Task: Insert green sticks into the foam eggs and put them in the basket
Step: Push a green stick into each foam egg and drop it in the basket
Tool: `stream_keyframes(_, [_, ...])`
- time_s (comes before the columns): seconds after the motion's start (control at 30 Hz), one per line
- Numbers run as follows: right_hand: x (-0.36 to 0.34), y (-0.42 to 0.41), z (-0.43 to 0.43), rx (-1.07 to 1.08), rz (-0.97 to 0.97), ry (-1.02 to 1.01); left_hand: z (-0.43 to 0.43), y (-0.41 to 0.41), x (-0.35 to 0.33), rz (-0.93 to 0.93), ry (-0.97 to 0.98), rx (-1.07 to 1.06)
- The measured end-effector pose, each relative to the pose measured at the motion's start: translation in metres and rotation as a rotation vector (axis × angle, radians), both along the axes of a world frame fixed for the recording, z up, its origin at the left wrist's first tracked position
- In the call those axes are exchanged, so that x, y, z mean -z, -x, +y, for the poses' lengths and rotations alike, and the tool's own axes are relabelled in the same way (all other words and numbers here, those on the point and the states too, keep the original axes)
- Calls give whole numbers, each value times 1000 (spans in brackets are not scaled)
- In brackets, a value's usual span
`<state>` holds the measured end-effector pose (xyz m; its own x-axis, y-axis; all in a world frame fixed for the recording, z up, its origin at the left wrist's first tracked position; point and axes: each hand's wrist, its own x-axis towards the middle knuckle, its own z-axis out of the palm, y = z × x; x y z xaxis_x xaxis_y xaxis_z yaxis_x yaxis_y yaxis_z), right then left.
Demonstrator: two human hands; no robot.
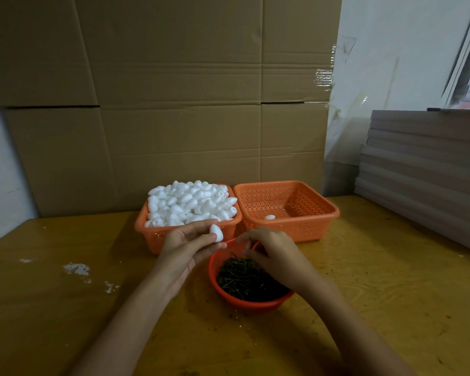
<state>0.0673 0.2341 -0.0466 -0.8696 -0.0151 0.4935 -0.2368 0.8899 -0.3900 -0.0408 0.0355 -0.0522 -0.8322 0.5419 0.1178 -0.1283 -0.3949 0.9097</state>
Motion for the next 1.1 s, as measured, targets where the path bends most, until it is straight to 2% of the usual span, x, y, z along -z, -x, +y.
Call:
stream_keyframes(0.17, [1, 0, -1, 7, 11, -29, 0, 0, 0, -11, -14, 9])
stream_keyframes(0.4, [-2, -1, 1, 8, 69, 70, 0, -2, -2, 12, 7, 17])
stream_keyframes(0.6, [-2, -1, 3, -36, 29, 204, 0, -2, -1, 27, 10, 16])
stream_keyframes(0.67, [-2, -1, 4, -34, 9, 173, 0, -2, -1, 29, 13, 17])
stream_keyframes(0.87, [-1, -2, -2, -66, -71, -141, 1, -2, -2, 21, 3, 33])
stream_keyframes(1.1, [2, -2, 2, -14, -140, -159, 0, -3, -2, 11, -7, 53])
